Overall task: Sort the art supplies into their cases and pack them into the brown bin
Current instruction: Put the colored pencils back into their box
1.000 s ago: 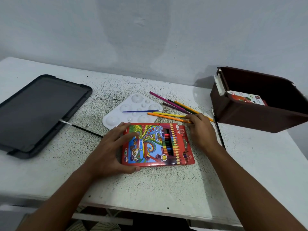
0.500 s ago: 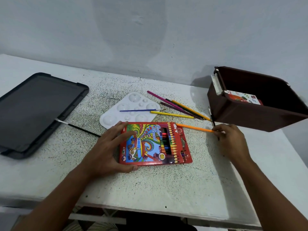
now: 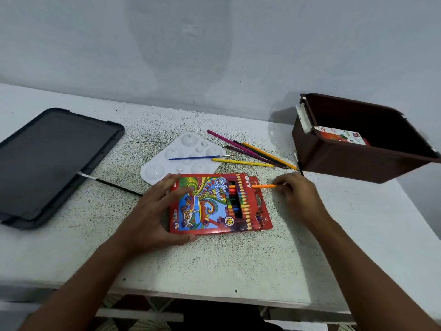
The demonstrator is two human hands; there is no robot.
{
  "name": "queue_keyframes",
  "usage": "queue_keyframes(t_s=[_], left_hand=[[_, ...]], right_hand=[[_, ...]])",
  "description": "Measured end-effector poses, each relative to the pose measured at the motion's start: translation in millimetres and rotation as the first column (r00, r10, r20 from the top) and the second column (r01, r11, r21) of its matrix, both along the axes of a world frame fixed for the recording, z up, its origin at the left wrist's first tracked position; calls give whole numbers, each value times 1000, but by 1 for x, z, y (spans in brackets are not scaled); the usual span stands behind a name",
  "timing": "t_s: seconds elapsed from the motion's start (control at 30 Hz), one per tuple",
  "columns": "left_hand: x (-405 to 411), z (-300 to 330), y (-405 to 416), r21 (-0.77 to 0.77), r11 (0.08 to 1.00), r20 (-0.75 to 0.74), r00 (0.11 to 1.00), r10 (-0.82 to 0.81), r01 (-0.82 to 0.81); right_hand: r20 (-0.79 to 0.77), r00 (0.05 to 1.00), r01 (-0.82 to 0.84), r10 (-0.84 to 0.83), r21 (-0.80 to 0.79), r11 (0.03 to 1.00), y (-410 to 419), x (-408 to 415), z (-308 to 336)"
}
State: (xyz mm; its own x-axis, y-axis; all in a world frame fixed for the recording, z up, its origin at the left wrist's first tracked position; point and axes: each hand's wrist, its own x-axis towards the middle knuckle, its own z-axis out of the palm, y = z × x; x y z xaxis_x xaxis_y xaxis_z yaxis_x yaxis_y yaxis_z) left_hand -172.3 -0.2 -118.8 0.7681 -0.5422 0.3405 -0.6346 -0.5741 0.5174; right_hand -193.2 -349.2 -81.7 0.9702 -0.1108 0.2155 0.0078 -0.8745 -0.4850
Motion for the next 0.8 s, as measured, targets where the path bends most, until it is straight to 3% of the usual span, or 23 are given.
queue_keyframes(t_s=[0.2, 0.8], left_hand=[[-1, 0, 0, 5, 1000, -4, 1000, 6, -6], [0, 2, 0, -22, 1000, -10, 1000, 8, -8]], right_hand=[[-46, 995, -82, 87, 101, 991, 35, 13, -3], [-29, 994, -102, 105, 100, 990, 36, 17, -10]])
